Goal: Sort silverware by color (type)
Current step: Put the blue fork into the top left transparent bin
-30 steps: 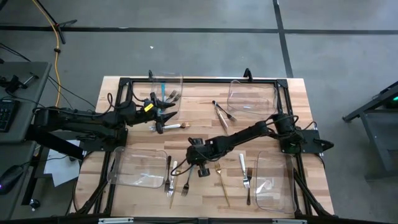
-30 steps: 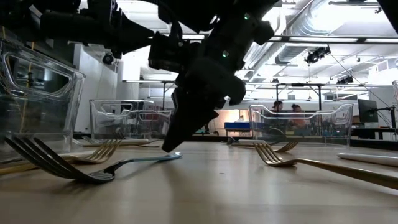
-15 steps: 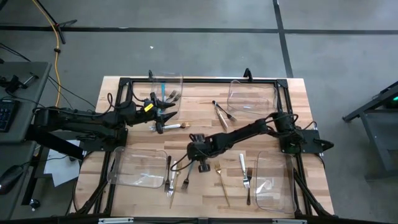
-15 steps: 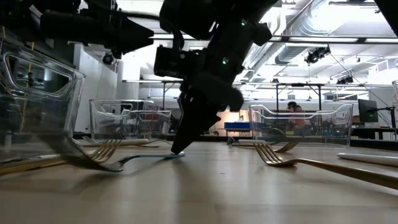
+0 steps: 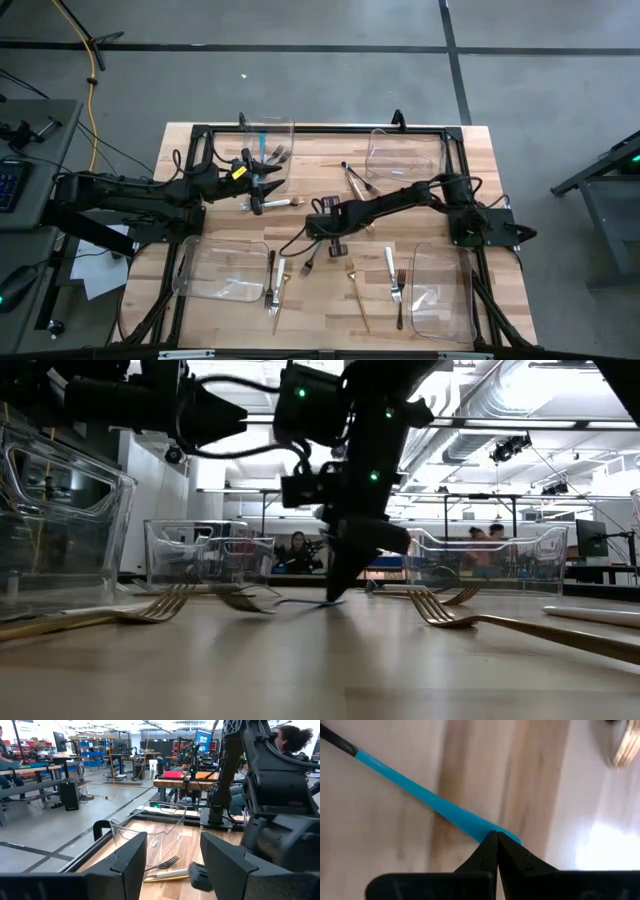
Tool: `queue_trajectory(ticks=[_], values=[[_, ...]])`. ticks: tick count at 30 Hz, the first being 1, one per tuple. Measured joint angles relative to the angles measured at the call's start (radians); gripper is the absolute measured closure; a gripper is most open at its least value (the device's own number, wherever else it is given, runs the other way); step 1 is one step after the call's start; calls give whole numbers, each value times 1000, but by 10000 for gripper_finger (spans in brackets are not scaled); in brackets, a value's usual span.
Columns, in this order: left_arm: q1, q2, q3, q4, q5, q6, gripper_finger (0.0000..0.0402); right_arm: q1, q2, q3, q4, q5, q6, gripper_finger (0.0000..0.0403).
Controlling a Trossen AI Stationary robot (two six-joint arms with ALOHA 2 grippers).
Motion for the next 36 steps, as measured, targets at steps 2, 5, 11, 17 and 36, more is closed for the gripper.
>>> queue_trajectory(ticks=[2, 5, 11, 17, 36], values=[[0, 0, 0, 0, 0, 0, 222, -9, -4, -1, -27, 22, -12, 403], [0, 0, 0, -2, 0, 0, 222, -22, -16, -3, -43, 32, -17, 403], [0, 0, 0, -5, 0, 0, 222, -32, -58, -7, -53, 14, -32, 403], [0, 0, 0, -34, 0, -1, 222, -23, -151, -5, -94, 22, 28, 403], [-7, 0, 0, -119, 178, -52, 222, 164, -615, -433, -44, 223, 470, 403]])
